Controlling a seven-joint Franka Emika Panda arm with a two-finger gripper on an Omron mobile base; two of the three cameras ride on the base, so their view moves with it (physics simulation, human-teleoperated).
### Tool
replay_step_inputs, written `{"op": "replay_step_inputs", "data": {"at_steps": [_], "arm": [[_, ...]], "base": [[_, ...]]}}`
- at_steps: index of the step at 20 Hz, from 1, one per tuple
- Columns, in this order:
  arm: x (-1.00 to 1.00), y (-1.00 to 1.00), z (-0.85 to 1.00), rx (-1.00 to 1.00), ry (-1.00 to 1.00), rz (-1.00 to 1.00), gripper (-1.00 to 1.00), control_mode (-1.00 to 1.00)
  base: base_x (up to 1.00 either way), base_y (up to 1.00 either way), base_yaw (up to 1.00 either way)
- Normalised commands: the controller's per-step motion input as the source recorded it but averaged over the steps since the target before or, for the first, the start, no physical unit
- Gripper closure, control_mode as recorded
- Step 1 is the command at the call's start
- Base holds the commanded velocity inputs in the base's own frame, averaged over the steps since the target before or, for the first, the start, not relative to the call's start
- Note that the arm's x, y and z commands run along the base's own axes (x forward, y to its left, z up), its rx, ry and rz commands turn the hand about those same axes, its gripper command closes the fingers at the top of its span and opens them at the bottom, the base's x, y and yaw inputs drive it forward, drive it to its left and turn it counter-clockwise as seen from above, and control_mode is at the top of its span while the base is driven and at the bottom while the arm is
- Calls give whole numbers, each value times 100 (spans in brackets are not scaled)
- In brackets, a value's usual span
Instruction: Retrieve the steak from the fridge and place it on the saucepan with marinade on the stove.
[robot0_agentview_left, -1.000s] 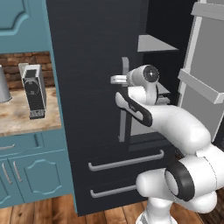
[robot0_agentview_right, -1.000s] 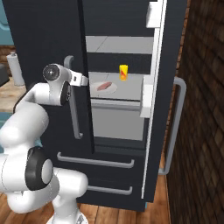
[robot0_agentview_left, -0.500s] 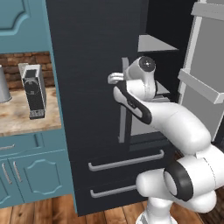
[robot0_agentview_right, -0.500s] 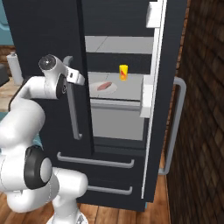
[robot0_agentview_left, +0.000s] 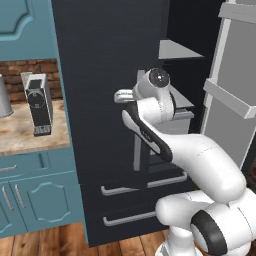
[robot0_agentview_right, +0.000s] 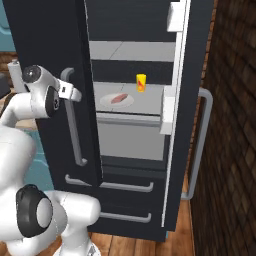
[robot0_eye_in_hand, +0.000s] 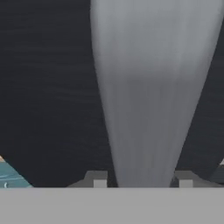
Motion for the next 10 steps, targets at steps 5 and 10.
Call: {"op": "replay_step_inputs", "data": {"at_steps": [5,10], "arm": [[-70,100,-30,-1,-3,0,100,-100],[-61,100,-25,-2,-2,0,100,-100]], "base": [[0,0,0],[0,0,0]]}}
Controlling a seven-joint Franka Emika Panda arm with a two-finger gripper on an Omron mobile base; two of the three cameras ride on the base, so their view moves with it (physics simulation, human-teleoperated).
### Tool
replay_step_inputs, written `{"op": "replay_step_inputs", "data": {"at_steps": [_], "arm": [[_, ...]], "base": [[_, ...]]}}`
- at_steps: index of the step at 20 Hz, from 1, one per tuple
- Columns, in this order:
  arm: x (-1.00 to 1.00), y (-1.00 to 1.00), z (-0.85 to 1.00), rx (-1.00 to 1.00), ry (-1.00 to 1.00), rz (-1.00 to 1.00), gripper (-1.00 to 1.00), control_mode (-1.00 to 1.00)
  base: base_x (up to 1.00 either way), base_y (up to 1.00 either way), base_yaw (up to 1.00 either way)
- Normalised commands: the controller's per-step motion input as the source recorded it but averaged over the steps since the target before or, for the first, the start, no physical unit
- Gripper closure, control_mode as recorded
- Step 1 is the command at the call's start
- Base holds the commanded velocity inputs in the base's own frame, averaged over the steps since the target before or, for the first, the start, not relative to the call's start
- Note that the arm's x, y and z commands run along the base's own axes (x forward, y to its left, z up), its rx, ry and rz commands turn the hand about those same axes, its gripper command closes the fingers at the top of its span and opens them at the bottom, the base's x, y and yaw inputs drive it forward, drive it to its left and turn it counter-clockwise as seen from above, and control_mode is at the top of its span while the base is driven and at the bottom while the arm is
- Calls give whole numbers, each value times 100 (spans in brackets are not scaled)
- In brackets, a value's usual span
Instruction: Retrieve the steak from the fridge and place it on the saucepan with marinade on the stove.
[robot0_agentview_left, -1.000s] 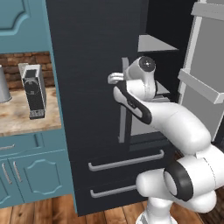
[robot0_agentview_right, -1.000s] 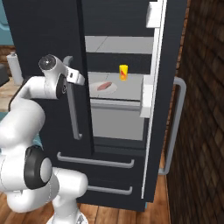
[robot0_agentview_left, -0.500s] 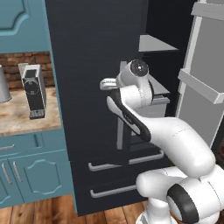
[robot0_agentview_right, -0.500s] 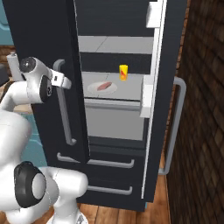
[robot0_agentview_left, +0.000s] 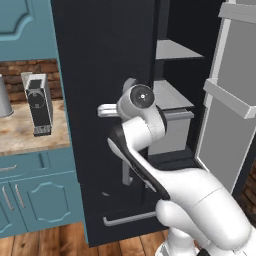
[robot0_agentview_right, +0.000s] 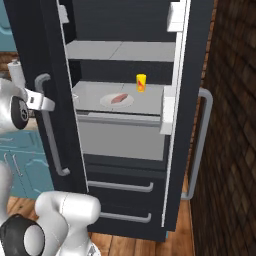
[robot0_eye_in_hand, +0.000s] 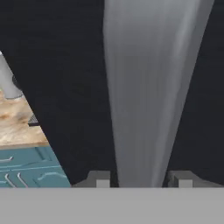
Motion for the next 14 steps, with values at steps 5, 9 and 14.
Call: {"op": "replay_step_inputs", "data": {"at_steps": [5,9,14], "arm": [[-30,100,-10,0,0,0,100,-100],[-21,100,-4,0,0,0,100,-100],[-14,94,-3,0,0,-1,100,-100]], "base": [[0,0,0],[0,0,0],[0,0,0]]}}
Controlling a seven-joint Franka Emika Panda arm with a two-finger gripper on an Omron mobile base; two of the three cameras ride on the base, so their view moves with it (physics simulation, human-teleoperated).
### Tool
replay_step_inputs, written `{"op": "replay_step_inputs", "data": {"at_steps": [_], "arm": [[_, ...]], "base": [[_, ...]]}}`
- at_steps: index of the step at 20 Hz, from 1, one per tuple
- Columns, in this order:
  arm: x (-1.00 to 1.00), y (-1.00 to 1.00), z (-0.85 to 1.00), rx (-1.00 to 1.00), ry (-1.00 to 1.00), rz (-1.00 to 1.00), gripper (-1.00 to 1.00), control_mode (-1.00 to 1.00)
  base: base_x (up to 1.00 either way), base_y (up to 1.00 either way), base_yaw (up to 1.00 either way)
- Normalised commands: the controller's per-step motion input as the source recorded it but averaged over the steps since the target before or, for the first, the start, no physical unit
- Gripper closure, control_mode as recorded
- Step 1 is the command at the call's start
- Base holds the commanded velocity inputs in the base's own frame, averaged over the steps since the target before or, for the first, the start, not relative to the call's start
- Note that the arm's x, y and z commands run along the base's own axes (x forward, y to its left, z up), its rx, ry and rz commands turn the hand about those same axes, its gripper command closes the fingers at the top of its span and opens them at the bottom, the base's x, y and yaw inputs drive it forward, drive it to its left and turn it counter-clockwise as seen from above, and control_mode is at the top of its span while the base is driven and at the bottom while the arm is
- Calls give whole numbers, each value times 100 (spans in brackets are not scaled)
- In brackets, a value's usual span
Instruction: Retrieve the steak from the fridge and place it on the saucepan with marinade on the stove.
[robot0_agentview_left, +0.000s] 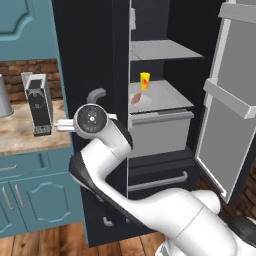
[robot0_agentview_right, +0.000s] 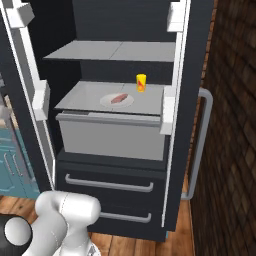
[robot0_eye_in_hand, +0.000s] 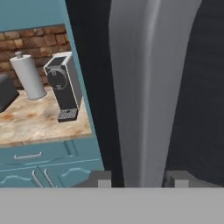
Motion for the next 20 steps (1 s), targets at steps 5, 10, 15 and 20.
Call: {"op": "replay_step_inputs", "data": {"at_steps": [5,10,15,20], "arm": [[0,30,-3,0,0,-9,-100,-100],[-8,0,9,0,-4,-3,-100,-100],[-13,6,5,0,-2,1,-100,-100],[-2,31,0,0,4,9,-100,-100]], "base": [[0,0,0],[0,0,0],[0,0,0],[0,0,0]]}}
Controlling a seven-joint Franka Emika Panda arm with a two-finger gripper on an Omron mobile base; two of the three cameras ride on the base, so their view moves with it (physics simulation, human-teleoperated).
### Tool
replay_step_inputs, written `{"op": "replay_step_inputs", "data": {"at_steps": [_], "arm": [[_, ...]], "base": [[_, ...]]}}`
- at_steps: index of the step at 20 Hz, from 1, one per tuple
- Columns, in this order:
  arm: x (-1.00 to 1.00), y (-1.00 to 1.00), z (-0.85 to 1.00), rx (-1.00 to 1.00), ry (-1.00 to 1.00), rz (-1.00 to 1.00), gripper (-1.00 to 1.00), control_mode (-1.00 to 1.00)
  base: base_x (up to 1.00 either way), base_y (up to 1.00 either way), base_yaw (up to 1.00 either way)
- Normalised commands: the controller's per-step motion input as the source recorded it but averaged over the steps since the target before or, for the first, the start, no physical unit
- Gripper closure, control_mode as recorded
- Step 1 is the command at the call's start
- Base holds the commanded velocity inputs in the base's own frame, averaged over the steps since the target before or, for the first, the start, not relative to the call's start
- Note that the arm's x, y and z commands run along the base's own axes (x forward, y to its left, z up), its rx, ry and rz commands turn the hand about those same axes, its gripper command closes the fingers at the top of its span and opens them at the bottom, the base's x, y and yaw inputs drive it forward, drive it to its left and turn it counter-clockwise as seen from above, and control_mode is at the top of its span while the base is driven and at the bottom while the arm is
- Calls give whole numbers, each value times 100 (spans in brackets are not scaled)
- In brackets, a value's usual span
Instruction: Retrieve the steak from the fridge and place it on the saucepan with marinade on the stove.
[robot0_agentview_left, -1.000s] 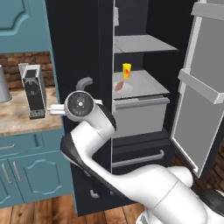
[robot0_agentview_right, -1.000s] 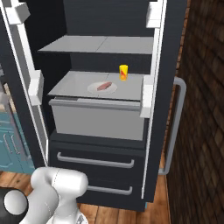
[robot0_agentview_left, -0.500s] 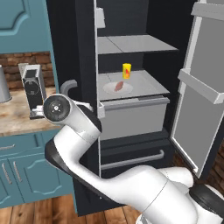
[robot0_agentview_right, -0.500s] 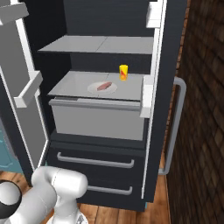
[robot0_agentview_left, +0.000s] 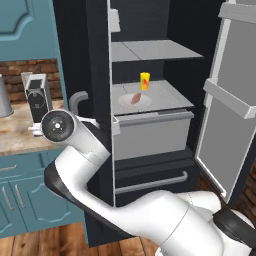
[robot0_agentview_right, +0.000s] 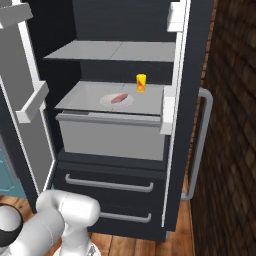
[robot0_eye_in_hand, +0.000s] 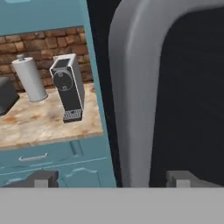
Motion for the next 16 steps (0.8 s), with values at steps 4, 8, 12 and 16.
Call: {"op": "replay_step_inputs", "data": {"at_steps": [4,8,12,16], "arm": [[0,32,0,0,18,20,-100,-100],[-43,11,1,0,9,28,-100,-100],[-100,-18,26,0,-16,8,-100,-100],[-100,-58,39,0,-23,0,-100,-100]], "base": [[0,0,0],[0,0,0],[0,0,0],[0,0,0]]}}
